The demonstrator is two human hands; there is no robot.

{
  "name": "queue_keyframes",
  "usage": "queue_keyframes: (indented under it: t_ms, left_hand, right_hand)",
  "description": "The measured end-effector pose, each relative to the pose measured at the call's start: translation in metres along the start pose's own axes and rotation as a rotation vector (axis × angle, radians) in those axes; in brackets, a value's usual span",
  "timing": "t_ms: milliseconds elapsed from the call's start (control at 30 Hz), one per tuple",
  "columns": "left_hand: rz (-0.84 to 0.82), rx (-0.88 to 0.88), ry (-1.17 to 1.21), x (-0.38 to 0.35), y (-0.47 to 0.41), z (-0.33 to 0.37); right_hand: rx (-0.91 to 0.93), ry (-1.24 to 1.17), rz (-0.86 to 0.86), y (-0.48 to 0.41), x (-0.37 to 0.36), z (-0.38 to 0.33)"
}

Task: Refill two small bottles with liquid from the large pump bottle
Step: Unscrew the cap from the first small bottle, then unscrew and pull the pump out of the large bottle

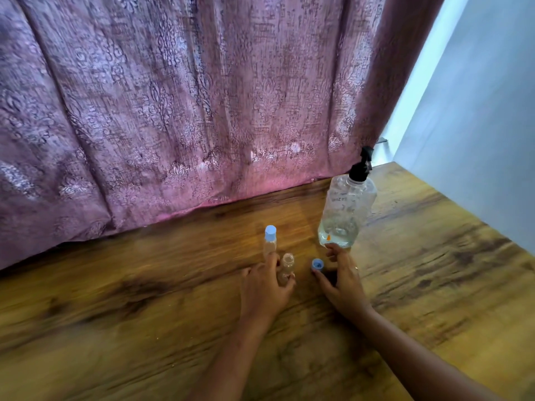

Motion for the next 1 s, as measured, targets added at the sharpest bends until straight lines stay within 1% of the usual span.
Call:
queue_keyframes:
  t_ms: [67, 167, 233, 300, 433, 633, 733, 867, 1000]
  left_hand:
    - [0.001, 0.005, -0.014, 0.000, 0.001, 0.001]
    - [0.011, 0.013, -0.040, 0.002, 0.001, 0.003]
    - [0.007, 0.025, -0.045, 0.004, 0.001, 0.006]
    - [-0.009, 0.033, -0.051, 0.004, 0.001, 0.008]
    - [0.004, 0.054, -0.039, 0.001, 0.000, 0.007]
    - [0.021, 0.077, -0.098, 0.000, -0.002, 0.007]
    - [0.016, 0.098, -0.117, -0.001, -0.003, 0.007]
    - [0.023, 0.084, -0.109, 0.000, -0.004, 0.008]
    - [0.032, 0.091, -0.118, -0.001, -0.005, 0.008]
  right_hand:
    - [-0.010, -0.046, 0.065, 0.002, 0.001, 0.002]
    - [-0.063, -0.175, 0.297, 0.002, 0.014, -0.004]
    - [-0.077, -0.203, 0.458, -0.007, 0.029, -0.009]
    - [-0.090, -0.197, 0.544, -0.020, 0.044, -0.009]
    - [-0.147, -0.173, 0.549, -0.046, 0.062, -0.005]
    - [-0.254, -0.095, 0.420, -0.072, 0.059, -0.015]
    - [-0.312, -0.027, 0.401, -0.082, 0.054, -0.021]
    - [-0.386, 0.030, 0.397, -0.092, 0.055, -0.028]
    - [-0.380, 0.008, 0.385, -0.098, 0.059, -0.030]
Point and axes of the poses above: each hand's wrist, its own y-axis away from the middle knuckle, its own x-axis out of the back of the hand, z = x × y, the point moved 2 cm from there along -y, towards the middle knuckle, and after that the axes turned 15 degrees about x, right-handed, at the moved point
